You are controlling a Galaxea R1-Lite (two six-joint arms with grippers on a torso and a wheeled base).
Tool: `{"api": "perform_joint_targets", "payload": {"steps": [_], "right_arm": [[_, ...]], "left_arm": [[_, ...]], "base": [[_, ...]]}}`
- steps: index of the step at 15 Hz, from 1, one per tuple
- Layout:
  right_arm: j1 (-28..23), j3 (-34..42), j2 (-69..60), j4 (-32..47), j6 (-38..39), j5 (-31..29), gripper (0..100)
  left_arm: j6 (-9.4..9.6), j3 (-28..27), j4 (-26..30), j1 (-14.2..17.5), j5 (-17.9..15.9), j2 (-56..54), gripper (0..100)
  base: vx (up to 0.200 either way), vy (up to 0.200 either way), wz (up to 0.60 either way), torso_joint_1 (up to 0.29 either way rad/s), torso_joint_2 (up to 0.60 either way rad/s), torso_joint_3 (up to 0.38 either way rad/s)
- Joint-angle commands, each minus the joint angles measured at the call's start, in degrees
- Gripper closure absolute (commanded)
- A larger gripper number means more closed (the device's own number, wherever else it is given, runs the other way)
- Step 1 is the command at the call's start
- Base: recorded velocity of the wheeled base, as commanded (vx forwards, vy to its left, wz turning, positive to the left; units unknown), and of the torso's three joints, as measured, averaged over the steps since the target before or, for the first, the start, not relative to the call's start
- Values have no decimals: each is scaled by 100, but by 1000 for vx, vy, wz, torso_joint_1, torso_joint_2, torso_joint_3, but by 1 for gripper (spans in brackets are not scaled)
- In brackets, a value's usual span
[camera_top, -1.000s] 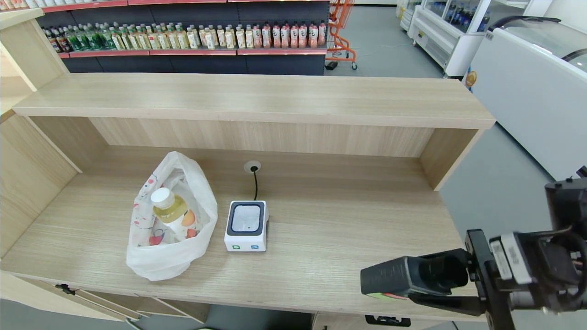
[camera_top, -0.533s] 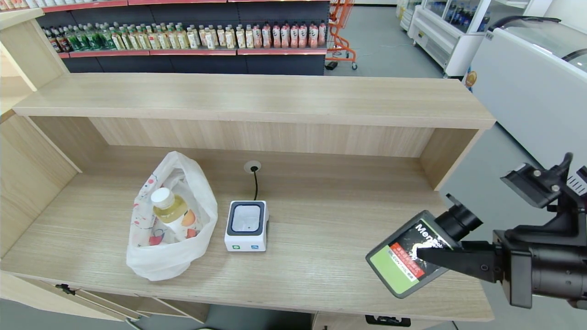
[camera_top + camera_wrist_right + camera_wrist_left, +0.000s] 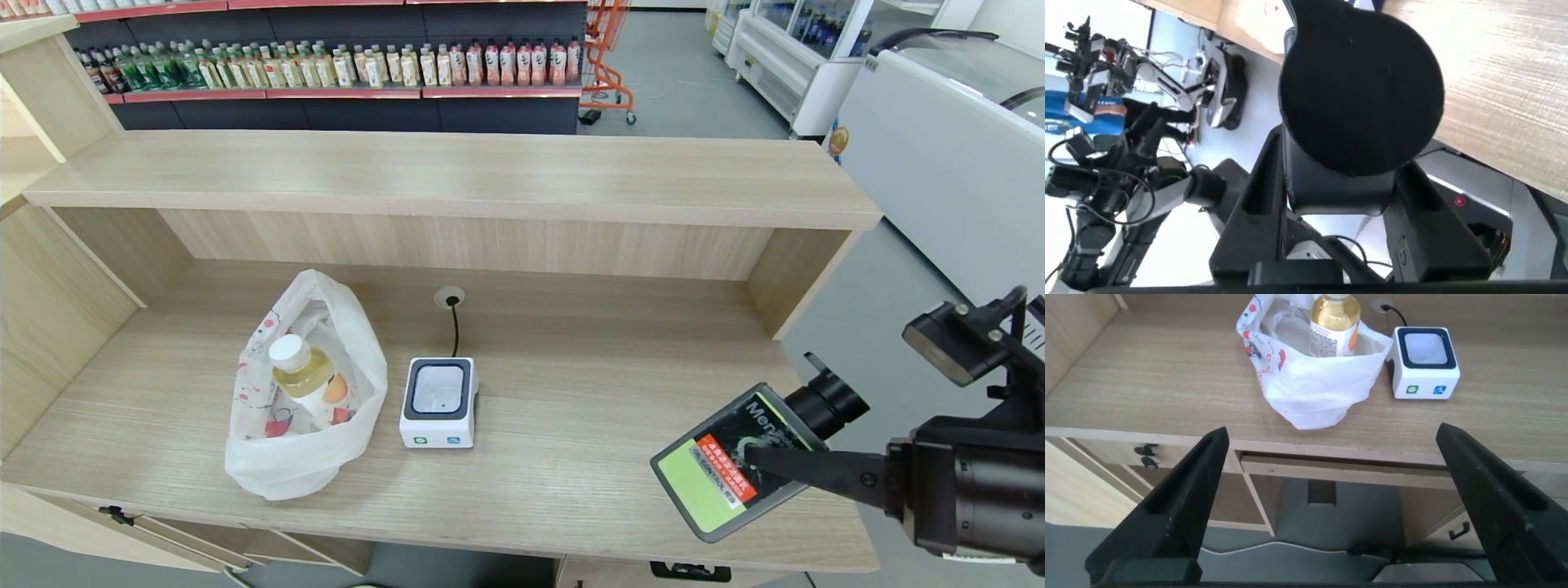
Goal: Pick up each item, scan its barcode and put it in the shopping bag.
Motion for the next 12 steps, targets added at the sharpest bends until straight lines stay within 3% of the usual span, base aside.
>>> {"api": "perform_joint_targets", "payload": {"steps": [1,7,12], "right_arm": [[24,22,46,-17,-1,0,100],[103,198,-103,-34,8,0,100],[59,154,117,-351,8,-17,100]], "left_arm": [[-4,0,-2,1,-6,1,0],[31,0,-2,1,-6,1,0],[5,0,-2,1,-6,1,0]], "base": [[0,0,0,0,0,0],[0,0,0,0,0,0],[0,200,0,3,3,3]]}}
